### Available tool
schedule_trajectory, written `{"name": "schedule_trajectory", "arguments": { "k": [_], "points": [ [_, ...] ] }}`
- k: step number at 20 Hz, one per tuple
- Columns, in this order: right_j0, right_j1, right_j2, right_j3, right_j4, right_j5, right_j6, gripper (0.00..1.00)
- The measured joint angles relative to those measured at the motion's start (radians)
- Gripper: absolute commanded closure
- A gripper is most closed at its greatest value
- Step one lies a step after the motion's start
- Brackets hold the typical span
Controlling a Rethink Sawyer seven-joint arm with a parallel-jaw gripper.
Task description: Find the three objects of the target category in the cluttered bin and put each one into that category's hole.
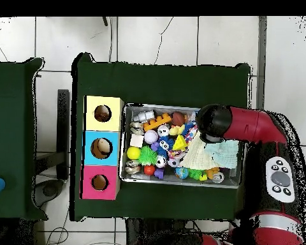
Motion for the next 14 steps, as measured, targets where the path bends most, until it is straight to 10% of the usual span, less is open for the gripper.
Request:
{"name": "schedule_trajectory", "arguments": {
  "k": [14],
  "points": [
    [-0.001, -0.121, 0.023, 0.162, 0.046, 0.032, 0.0, 0.0]
  ]
}}
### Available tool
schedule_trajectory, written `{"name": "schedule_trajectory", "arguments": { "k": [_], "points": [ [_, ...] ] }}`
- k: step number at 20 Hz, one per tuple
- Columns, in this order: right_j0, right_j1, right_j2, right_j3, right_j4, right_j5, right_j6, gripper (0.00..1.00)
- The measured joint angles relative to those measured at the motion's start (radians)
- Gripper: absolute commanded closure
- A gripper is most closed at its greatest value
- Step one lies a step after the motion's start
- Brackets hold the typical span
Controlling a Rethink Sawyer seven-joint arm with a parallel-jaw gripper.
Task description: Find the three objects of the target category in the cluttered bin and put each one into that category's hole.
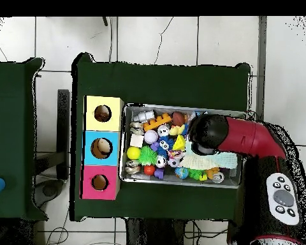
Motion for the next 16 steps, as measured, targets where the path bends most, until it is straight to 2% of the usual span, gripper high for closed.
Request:
{"name": "schedule_trajectory", "arguments": {
  "k": [16],
  "points": [
    [-0.006, 0.004, 0.004, 0.014, -0.001, 0.0, 0.0, 0.0]
  ]
}}
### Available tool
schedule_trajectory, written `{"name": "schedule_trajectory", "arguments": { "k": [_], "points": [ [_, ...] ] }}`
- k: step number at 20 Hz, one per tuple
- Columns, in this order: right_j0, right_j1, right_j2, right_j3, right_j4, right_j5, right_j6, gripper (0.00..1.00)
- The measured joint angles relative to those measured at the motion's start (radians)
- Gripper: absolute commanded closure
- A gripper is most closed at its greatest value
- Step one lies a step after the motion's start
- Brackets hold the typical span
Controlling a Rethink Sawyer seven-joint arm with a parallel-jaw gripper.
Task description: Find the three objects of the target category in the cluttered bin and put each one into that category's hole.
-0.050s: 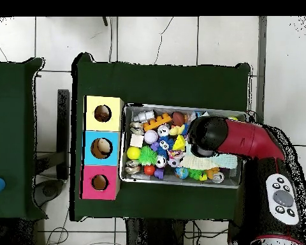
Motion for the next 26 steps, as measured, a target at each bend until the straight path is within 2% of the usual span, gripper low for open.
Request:
{"name": "schedule_trajectory", "arguments": {
  "k": [14, 26],
  "points": [
    [0.012, 0.028, -0.001, -0.057, 0.0, 0.0, 0.0, 0.0],
    [0.001, 0.056, 0.01, -0.06, 0.0, 0.0, 0.0, 0.0]
  ]
}}
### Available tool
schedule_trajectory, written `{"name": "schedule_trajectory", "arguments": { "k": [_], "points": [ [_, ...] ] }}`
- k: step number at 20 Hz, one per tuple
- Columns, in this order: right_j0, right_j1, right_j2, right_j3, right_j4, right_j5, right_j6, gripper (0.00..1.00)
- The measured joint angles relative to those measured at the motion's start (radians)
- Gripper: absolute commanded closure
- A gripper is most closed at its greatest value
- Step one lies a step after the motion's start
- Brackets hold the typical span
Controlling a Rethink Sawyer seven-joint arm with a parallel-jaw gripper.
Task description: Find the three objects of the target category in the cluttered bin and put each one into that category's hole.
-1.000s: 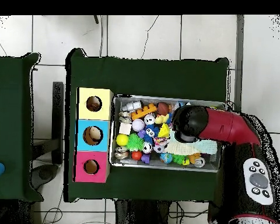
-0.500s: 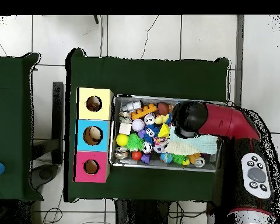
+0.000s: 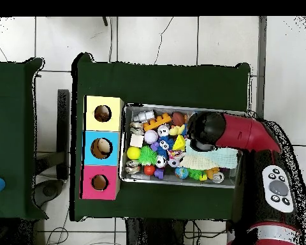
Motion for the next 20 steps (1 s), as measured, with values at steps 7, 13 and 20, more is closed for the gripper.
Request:
{"name": "schedule_trajectory", "arguments": {
  "k": [7, 13, 20],
  "points": [
    [-0.026, 0.002, 0.03, -0.001, -0.023, 0.0, 0.0, 0.0],
    [-0.039, 0.012, 0.047, -0.004, -0.07, 0.0, 0.0, 0.0],
    [-0.046, 0.035, 0.05, -0.016, -0.108, 0.0, 0.0, 0.0]
  ]
}}
